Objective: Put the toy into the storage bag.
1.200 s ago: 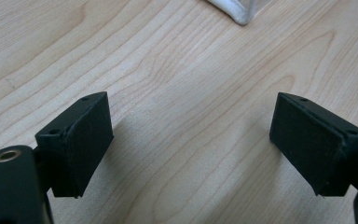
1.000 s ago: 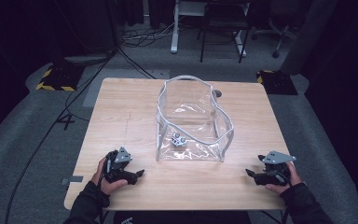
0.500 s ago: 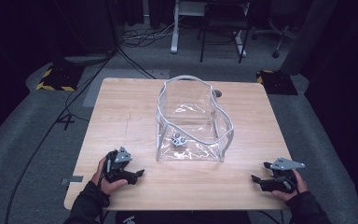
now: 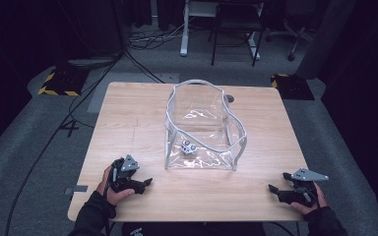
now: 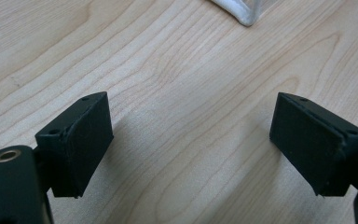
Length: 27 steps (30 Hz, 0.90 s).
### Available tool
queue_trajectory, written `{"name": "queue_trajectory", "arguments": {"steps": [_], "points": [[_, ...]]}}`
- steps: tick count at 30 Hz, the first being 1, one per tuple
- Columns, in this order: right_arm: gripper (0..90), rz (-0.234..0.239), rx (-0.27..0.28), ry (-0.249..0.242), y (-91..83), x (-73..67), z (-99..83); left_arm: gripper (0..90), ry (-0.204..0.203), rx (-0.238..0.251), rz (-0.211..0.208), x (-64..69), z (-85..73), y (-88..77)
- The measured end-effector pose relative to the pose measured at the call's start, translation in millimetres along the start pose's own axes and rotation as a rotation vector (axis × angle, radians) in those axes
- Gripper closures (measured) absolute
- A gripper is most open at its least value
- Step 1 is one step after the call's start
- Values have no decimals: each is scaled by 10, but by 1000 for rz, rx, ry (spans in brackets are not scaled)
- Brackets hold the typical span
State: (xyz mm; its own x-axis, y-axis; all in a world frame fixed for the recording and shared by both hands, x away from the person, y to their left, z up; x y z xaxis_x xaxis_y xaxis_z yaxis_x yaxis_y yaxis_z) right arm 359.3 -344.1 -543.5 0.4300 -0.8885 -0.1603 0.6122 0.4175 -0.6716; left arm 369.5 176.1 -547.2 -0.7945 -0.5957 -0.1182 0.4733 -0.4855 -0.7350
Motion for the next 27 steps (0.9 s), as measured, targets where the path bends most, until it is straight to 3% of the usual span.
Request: {"name": "queue_trajectory", "arguments": {"steps": [27], "points": [[165,-6,-1,-2,14,13,15,134,13,-4,8,-15,-1,-6]]}}
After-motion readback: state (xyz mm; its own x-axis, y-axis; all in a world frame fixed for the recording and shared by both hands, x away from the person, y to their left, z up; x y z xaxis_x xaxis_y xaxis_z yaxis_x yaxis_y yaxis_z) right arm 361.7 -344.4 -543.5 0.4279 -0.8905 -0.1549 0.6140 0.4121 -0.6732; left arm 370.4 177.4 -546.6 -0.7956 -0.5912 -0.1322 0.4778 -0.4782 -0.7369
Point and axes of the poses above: each handheld gripper's, and its own axes: y roughly forward along the jaws, z roughly out of its top, x roughly to its right, the point moved 6 cm from there along y, roughly forward along the jaws, and after that the axes turned 13 degrees about y, right-handed, at the moved point
